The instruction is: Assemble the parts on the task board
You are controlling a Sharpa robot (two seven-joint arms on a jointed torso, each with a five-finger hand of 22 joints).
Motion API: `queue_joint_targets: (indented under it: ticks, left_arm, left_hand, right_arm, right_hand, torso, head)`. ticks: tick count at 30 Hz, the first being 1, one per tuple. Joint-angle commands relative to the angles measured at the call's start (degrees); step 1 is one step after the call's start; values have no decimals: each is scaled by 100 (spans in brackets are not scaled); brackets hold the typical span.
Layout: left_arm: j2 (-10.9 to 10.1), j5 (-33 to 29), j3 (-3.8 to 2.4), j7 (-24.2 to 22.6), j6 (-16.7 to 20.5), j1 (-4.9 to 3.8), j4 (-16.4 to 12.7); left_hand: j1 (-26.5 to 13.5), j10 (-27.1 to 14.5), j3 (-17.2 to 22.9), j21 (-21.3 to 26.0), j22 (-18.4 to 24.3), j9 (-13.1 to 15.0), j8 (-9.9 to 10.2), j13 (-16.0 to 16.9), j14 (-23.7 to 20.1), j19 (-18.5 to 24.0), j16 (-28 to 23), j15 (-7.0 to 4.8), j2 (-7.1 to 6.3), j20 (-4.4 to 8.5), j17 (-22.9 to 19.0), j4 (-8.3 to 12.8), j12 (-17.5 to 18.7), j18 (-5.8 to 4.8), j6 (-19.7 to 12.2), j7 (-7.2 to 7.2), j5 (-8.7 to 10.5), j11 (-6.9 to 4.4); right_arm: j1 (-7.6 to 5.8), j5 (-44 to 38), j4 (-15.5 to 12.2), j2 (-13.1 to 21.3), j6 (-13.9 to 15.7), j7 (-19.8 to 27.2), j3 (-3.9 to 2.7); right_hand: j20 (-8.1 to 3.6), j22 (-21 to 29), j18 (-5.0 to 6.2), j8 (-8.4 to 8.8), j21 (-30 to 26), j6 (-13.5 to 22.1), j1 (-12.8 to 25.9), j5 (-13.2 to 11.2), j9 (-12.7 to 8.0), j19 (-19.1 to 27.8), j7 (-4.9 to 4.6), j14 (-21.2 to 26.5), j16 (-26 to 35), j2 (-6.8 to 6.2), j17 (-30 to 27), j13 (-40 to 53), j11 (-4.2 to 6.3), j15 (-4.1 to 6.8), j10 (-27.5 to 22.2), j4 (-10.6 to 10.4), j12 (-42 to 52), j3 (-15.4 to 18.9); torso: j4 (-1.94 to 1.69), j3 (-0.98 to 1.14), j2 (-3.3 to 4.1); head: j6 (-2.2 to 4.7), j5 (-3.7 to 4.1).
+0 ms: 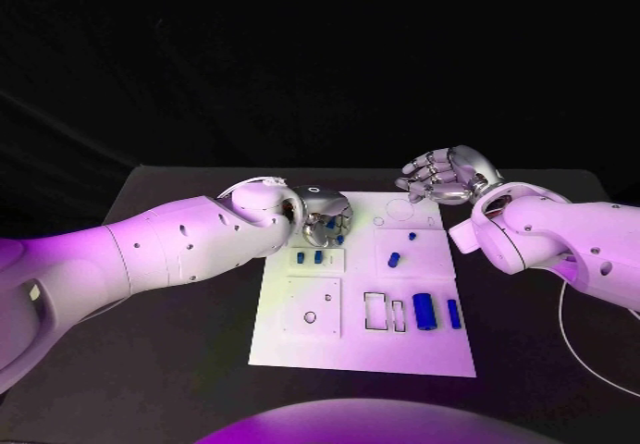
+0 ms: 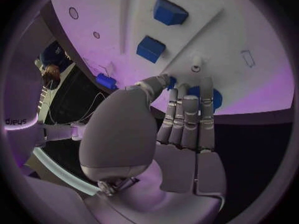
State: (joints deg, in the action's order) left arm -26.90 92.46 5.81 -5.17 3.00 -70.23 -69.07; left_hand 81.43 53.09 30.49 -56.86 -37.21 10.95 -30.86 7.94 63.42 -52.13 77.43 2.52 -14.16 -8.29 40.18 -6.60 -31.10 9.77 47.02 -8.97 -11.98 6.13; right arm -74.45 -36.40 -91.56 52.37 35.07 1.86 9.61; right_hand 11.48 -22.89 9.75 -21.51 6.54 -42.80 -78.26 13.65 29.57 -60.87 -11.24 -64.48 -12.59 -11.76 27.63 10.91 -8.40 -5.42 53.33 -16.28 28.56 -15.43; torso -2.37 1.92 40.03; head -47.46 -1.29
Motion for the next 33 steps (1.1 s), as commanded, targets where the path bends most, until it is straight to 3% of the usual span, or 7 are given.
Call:
queue_joint_targets:
  ticks: [1, 27, 30, 33]
  left_arm:
    - [18, -17, 1, -77, -141, 5, 4]
    - [38, -139, 5, -184, -228, 8, 0]
    - [40, -141, 5, -171, -238, 8, 6]
    - [40, -141, 5, -151, -231, 8, 16]
  left_hand:
    - [4, 97, 55, -54, -31, -1, 11, -13, 78, -23, 70, -18, 82, 12, 75, 10, 41, 77, 83, 17, 34, -17]
    - [-42, 167, 75, -137, -90, -26, 98, -56, 188, -21, 184, -36, 107, 33, 181, 35, 123, 77, 99, 21, 90, -34]
    - [-13, 190, 105, -160, -107, -28, 112, -67, 214, -19, 209, -39, 142, 36, 211, 64, 145, 76, 121, 19, 88, -38]
    - [147, 344, 232, -292, -191, -12, 107, -68, 414, -53, 340, -85, 308, 71, 465, 219, 146, 83, 257, 20, 115, -85]
  right_arm:
    - [2, -25, -6, -6, -45, 53, -1]
    - [1, -25, 0, -13, -48, 44, -1]
    - [1, -25, 0, -12, -48, 43, -1]
    - [1, -25, -1, -11, -47, 42, -1]
  right_hand:
    - [20, 5, 68, -38, -37, 28, 9, 1, -10, -19, -139, -28, 14, 29, -5, -5, -32, -11, -4, 1, 9, 19]
    - [20, 5, 68, -38, -37, 28, 9, 1, -10, -19, -139, -28, 14, 29, -5, -5, -32, -11, -4, 1, 9, 19]
    - [20, 5, 68, -38, -37, 28, 9, 1, -10, -19, -139, -28, 14, 29, -5, -5, -32, -11, -4, 1, 9, 19]
    - [20, 5, 68, -38, -37, 28, 9, 1, -10, -19, -139, -28, 14, 29, -5, -5, -32, -11, -4, 1, 9, 19]
  torso:
    - [2, 3, -3]
    - [1, 0, 3]
    - [0, -2, 1]
    - [-3, -1, 3]
  head:
    - [2, 0]
    - [15, 11]
    - [13, 11]
    - [11, 14]
